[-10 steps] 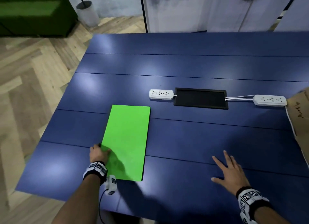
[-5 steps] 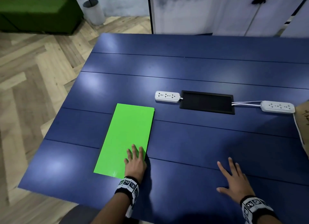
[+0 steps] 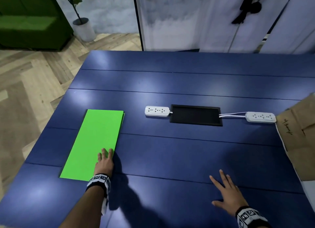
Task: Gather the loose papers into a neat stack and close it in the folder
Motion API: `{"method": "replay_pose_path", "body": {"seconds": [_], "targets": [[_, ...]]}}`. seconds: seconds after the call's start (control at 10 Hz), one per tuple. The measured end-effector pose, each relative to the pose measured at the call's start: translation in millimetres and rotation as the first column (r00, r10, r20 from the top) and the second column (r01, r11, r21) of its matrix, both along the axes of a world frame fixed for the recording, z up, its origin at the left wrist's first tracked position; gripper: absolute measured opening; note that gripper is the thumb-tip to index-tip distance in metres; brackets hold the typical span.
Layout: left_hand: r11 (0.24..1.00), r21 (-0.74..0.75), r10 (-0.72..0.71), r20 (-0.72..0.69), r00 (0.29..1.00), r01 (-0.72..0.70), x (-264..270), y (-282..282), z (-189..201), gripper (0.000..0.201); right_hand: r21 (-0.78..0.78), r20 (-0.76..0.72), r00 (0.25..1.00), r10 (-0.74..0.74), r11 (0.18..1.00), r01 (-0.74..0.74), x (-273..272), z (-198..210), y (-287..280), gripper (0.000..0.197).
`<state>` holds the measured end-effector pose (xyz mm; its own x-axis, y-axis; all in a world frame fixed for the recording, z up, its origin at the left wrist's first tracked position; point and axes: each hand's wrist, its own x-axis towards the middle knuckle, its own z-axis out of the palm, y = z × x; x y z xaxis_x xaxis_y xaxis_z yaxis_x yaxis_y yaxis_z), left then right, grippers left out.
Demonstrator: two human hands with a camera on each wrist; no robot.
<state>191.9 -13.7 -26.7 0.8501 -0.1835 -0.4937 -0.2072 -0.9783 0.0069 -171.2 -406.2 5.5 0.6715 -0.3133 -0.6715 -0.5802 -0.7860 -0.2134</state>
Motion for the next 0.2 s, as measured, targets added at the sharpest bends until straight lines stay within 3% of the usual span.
{"method": "replay_pose_path", "body": {"seconds": [0.1, 0.2], "targets": [[0.999, -0.045, 0.015, 0.025, 1.000, -0.014, -18, -1, 6, 0.070, 0.146, 0.077, 0.992, -0.100, 0.985, 0.088, 8, 26, -10, 0.087], [0.986, -0.162, 0.045, 0.093, 0.995, -0.030, -68, -3, 15, 0.082, 0.250, 0.296, 0.912, -0.285, 0.944, 0.214, 22, 57, -38, 0.062]]}}
